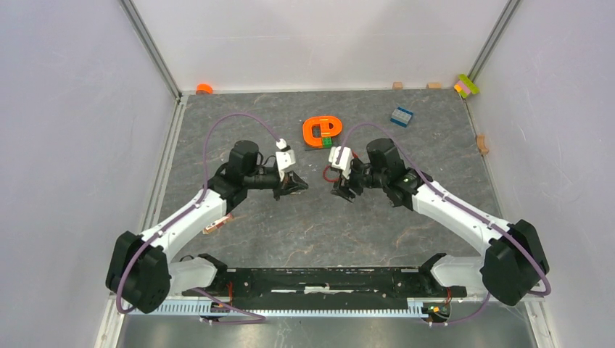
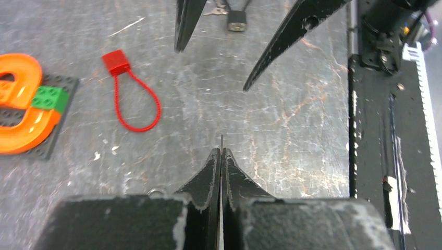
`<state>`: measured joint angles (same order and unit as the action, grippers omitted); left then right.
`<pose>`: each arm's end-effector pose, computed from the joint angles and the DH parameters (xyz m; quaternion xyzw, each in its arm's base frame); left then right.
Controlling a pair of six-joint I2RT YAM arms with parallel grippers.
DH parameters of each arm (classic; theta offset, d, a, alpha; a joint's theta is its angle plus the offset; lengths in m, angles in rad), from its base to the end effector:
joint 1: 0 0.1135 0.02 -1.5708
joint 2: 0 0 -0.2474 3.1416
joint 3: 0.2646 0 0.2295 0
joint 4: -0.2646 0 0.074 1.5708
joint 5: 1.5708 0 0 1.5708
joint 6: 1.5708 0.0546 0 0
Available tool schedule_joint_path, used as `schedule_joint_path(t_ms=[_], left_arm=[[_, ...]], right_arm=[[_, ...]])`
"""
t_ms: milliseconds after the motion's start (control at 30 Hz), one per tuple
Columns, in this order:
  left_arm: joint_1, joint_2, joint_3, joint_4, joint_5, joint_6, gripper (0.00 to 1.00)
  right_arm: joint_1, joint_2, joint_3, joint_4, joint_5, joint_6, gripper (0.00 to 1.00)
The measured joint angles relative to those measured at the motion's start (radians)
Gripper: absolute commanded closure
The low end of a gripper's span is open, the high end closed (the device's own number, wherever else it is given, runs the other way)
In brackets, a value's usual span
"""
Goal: Unlock with the key
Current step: Pick up the key from the center of the board, then move the lock to the center of the board.
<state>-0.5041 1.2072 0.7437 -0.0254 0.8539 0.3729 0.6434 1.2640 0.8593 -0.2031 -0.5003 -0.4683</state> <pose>0.2025 -0.1587 0.2478 0.5244 0.6159 -0.3849 0.4444 0.2024 0.1845 0.2477 -0.5505 0.6689 0.2578 0.4278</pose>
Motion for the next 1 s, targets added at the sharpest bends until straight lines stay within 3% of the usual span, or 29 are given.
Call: schedule_joint_path(t_ms=[233,500,800,1000], left_arm=[[0.048,-0.045,0.028,-0.057,-0.122,-0.086,0.98],[0.054,-0.072,0.069,-0.163,-0.186,-0.115,0.98],[0.054,-0.101,0.069,-0.177,-0.19,-0.123,0.98],[0.054,-0.105,0.069,-0.178,-0.177,-0.124,0.98]], right_arm=[[-0.087,0.051,0.008,0.084,0.152,0.066,0.26],[-0.129,0.316,0.124,0.124,0.379,0.173,0.27],[-0.182,0.557,0.284,0.129,0.499,0.256,0.28],[-0.194,0.609,0.29,0.115,0.52,0.277,0.41]])
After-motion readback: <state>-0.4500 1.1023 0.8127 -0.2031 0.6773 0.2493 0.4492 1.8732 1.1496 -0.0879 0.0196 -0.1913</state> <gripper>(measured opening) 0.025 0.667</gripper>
